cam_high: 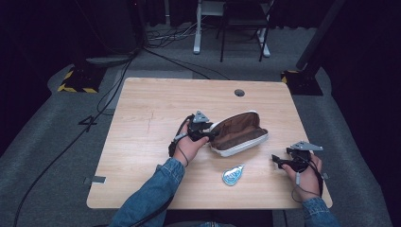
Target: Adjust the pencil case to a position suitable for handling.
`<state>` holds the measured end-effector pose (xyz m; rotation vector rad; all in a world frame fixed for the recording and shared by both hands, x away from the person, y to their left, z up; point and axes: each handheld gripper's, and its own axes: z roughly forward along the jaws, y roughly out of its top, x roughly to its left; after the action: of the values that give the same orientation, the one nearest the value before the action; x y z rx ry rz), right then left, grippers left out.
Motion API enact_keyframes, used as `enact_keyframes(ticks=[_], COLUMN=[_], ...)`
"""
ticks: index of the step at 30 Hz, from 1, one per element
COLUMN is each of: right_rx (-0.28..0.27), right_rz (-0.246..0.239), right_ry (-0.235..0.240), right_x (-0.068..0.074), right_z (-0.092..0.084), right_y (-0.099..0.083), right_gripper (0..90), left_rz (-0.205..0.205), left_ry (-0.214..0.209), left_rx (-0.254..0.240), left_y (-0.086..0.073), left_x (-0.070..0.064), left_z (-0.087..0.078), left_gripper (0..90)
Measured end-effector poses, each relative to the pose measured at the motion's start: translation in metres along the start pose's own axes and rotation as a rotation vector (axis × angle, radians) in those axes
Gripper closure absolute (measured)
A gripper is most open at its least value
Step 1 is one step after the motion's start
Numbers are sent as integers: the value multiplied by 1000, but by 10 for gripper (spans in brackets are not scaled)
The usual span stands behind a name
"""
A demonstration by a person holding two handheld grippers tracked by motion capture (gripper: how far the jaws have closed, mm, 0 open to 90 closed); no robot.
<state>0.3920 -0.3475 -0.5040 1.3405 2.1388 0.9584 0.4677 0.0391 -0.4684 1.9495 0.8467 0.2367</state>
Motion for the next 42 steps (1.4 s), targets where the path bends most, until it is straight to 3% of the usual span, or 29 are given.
enact_keyframes(ticks=[4,8,10,24,30,34,42], right_rx=[0,0,1,1,1,1,0], right_rz=[0,1,1,1,1,1,0], right_ry=[1,1,1,1,1,1,0], right_x=[0,0,0,0,0,0,0], right_z=[0,0,0,0,0,0,0], right_y=[0,0,0,0,0,0,0], right_gripper=[237,237,237,238,238,237,237], left_rz=[15,31,33,-12,-16,12,0], left_ry=[-2,7,-1,-97,-154,-162,-177], left_rx=[27,56,58,17,-19,-22,-20], left_y=[0,0,0,2,4,5,-10], left_x=[-2,-2,-3,-4,-6,-8,-2], left_z=[7,7,7,-5,-23,-37,-73], left_gripper=[591,803,823,847,849,848,847])
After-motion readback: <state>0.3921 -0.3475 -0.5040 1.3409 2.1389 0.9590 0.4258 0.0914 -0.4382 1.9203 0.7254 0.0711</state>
